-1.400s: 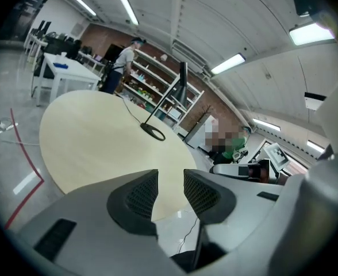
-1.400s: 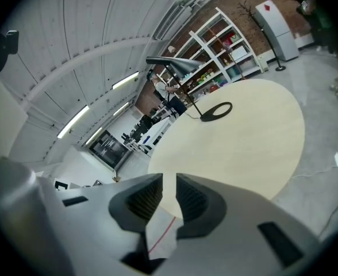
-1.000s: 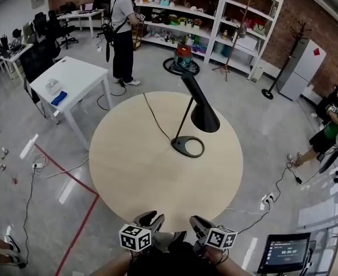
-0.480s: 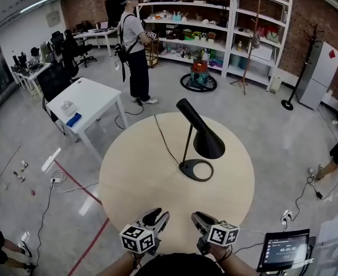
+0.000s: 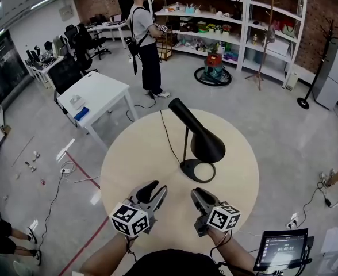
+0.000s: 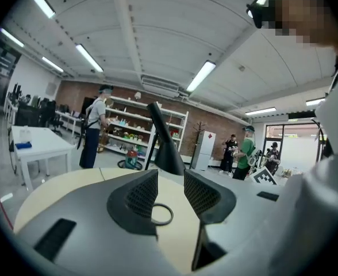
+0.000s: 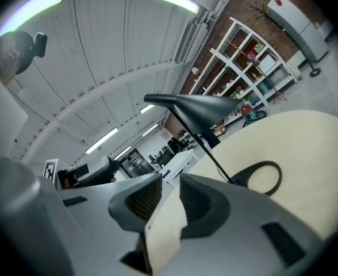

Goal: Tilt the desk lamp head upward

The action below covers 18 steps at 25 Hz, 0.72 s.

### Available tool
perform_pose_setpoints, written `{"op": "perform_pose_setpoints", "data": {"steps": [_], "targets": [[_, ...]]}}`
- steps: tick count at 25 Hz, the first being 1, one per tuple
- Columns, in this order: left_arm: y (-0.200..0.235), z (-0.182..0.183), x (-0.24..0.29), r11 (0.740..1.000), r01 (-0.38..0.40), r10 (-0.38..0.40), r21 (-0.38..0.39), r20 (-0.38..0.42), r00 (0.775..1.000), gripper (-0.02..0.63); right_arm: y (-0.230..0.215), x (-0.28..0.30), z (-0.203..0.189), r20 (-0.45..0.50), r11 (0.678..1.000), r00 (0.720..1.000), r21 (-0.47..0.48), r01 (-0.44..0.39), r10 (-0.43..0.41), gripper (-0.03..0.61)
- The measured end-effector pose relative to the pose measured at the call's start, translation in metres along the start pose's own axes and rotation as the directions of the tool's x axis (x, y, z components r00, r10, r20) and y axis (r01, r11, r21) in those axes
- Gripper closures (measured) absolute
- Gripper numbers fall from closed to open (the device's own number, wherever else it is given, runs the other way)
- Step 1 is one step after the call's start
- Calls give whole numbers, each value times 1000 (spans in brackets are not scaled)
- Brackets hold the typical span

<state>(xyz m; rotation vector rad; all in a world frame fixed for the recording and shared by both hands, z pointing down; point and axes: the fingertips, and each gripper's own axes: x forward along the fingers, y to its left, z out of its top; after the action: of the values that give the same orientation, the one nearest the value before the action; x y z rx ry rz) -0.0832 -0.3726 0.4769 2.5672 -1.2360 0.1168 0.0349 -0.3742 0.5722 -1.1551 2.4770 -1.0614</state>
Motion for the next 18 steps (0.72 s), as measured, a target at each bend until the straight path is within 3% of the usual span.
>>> {"op": "perform_pose_setpoints", "data": {"steps": [3, 6, 11, 18], "targets": [[-3, 36, 12, 995, -10, 6, 100, 44, 999, 469, -4, 9, 22, 36, 999, 998, -23, -41, 42, 503], [-2, 71, 22, 985, -26, 10, 173, 91, 996, 469, -11, 13, 42, 83, 998, 995, 31, -59, 56, 465], [5, 116, 43, 969, -17, -14, 246, 124, 992, 469, -21, 19, 59, 146, 983, 989, 180, -46, 19, 445], [27, 175, 66, 927, -55, -27, 370, 212, 977, 468, -31, 29, 64, 217, 986, 975, 169, 5, -42, 347]]}}
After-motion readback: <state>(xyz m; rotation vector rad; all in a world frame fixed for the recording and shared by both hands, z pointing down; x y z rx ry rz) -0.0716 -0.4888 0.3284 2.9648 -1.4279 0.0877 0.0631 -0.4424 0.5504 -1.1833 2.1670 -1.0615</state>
